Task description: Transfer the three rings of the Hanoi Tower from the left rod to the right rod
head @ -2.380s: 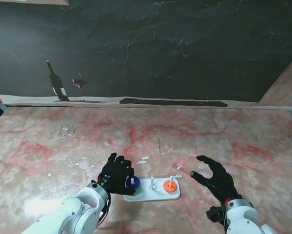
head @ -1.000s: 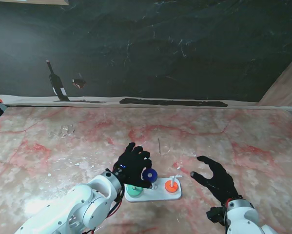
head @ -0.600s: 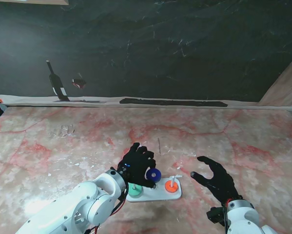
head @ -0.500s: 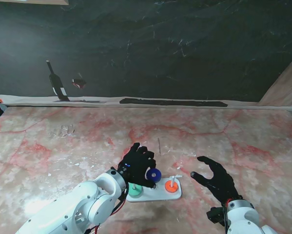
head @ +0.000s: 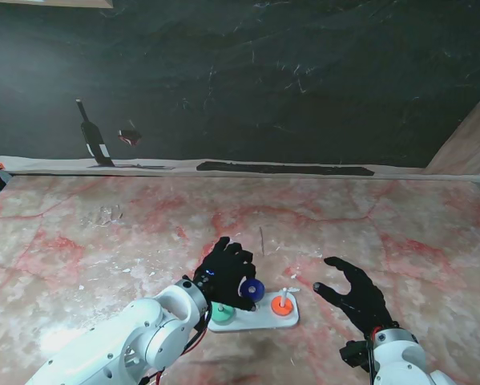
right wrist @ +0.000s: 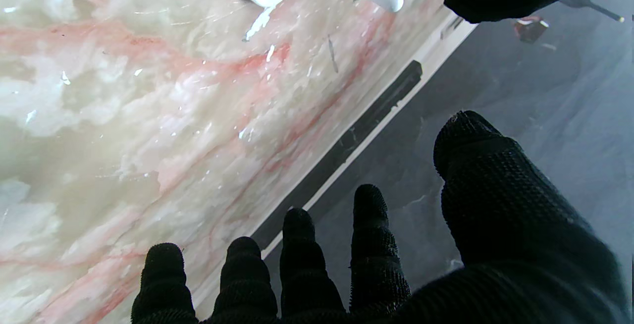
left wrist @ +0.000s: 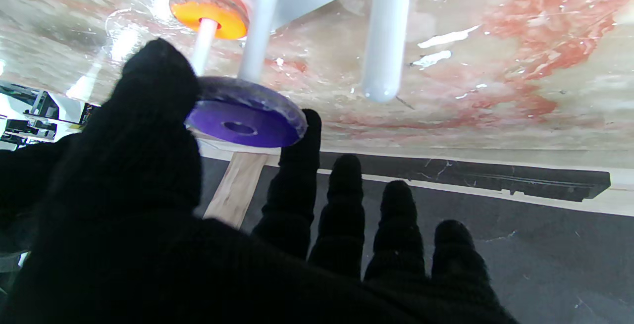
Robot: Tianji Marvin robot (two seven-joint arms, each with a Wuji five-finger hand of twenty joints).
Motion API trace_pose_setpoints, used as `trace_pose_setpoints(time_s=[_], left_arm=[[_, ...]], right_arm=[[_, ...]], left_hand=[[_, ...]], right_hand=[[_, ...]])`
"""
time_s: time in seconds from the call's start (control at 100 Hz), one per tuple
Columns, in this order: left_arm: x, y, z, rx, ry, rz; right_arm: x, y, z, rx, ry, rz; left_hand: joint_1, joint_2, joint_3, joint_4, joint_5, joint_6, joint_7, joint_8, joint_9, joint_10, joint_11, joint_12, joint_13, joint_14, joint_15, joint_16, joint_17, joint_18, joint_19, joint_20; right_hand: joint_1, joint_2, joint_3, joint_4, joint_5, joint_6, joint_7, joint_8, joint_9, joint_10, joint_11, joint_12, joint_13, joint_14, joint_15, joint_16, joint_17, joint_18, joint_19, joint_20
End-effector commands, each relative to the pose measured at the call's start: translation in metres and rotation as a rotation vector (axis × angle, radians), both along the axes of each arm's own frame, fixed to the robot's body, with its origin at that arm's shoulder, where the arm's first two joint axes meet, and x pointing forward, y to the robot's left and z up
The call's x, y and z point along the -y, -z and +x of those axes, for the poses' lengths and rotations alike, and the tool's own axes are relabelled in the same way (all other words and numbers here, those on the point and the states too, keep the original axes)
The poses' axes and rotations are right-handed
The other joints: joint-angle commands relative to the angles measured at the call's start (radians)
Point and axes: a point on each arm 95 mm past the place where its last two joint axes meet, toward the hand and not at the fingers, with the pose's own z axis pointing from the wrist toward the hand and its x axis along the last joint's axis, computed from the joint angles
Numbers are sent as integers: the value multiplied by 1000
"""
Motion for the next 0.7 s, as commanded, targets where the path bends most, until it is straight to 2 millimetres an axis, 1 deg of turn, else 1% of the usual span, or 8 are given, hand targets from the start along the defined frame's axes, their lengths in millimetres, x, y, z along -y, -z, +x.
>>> trace_pose_setpoints(time_s=[0.0,0.15,0.48,0.59,0.69], left_arm=[[0,-1,-2,4,-1,-1],[-1,-2,-2,12,1,4],[1,5,1,-1,9,26],[0,4,1,-7,10,33],[-1,4,-1,-10,10,46]], right_arm=[[-2,0,-2,-1,-4,5],[-2,1,-2,-2,-4,5],[-2,1,-1,-5,-6,1],[-2,1,-1,-6,-7,0],[-2,1,-1,-6,-7,-1]], left_hand=[[41,37,82,3,42,-64,50,19,11,-7,-16,-3,-4,0,4,-2,-5,-9,-2,7],[42,36,82,3,43,-65,51,20,12,-8,-16,-3,-4,0,3,-2,-5,-9,-2,6],[39,33,79,3,24,-68,39,16,4,-9,-19,-3,-5,-1,-1,-2,-5,-9,-3,4],[37,25,77,4,-8,-67,10,3,-14,-8,-28,-7,-8,-3,-15,-7,-5,-10,-8,-3],[33,7,76,9,-69,-61,-59,-33,-41,-16,-41,-12,-12,-4,-43,-11,-2,-11,-20,-21]], right_hand=[[-17,-9,2,14,-34,4,-16,8,-28,0,15,0,7,-1,-5,9,-11,-7,-13,20],[-18,-9,1,14,-33,4,-16,8,-29,0,15,0,6,0,-6,8,-11,-7,-14,20],[-17,-9,1,14,-33,5,-16,7,-28,0,15,0,6,-1,-6,9,-11,-7,-14,21],[-17,-10,1,14,-33,5,-16,7,-29,0,15,0,6,0,-6,8,-11,-8,-14,21],[-16,-12,1,14,-33,5,-16,7,-28,1,15,0,6,0,-5,8,-11,-7,-14,21]])
